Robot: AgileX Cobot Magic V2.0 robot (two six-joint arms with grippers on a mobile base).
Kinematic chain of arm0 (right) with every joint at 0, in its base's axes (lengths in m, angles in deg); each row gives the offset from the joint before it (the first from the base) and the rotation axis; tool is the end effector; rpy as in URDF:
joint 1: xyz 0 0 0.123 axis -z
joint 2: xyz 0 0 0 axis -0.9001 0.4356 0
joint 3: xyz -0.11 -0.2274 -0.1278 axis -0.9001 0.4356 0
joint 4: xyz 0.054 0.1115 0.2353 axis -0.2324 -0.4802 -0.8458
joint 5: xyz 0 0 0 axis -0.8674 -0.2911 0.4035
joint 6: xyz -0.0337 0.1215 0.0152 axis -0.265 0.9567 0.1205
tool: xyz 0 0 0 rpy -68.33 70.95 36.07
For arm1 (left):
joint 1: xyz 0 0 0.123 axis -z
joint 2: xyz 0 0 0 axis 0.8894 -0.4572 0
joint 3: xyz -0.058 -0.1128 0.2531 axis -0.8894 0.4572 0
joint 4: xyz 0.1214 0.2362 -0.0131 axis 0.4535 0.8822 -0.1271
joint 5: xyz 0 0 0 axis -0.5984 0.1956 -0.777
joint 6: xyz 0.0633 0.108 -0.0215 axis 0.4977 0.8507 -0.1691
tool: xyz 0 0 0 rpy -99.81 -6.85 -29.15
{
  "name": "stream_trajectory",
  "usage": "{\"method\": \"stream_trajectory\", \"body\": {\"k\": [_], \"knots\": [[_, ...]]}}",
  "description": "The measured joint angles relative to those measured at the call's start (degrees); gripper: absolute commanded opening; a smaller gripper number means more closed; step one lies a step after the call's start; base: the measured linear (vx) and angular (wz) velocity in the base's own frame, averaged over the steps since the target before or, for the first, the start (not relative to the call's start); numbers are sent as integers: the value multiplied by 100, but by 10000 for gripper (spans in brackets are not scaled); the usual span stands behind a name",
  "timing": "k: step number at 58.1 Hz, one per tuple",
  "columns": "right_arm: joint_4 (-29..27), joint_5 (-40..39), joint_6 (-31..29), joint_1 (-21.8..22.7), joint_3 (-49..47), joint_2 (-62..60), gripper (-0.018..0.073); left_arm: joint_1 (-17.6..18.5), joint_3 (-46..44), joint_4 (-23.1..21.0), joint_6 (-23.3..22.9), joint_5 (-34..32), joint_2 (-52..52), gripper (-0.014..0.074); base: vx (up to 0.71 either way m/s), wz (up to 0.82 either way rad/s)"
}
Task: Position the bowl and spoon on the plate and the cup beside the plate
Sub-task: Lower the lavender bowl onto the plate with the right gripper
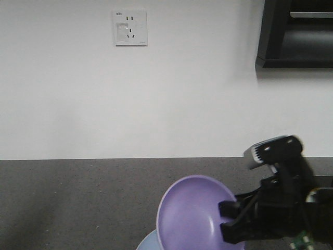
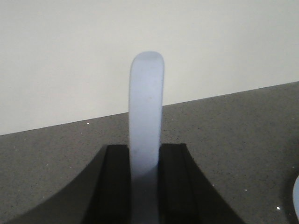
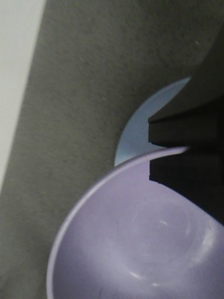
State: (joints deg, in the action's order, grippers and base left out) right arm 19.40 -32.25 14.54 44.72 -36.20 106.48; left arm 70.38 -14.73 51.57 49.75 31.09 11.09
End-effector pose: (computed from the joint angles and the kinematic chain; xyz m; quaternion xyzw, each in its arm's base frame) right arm 0.2834 0.1312 0.2897 -0.2044 0.8669 0.1761 0.4192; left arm 0.1917 -0.0255 0.4147 0.0866 0.7966 -0.0143 0.5981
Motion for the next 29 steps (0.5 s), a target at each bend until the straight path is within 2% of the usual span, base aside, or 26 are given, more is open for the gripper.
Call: {"method": "stream_trajectory", "body": {"k": [10, 29], "knots": [[204, 336, 696, -109, 0, 963, -8, 0, 0, 0, 0, 0, 0, -6, 0, 0], [228, 491, 887, -109, 0, 1556, 20, 0, 0, 0, 0, 0, 0, -6, 0, 0]]}}
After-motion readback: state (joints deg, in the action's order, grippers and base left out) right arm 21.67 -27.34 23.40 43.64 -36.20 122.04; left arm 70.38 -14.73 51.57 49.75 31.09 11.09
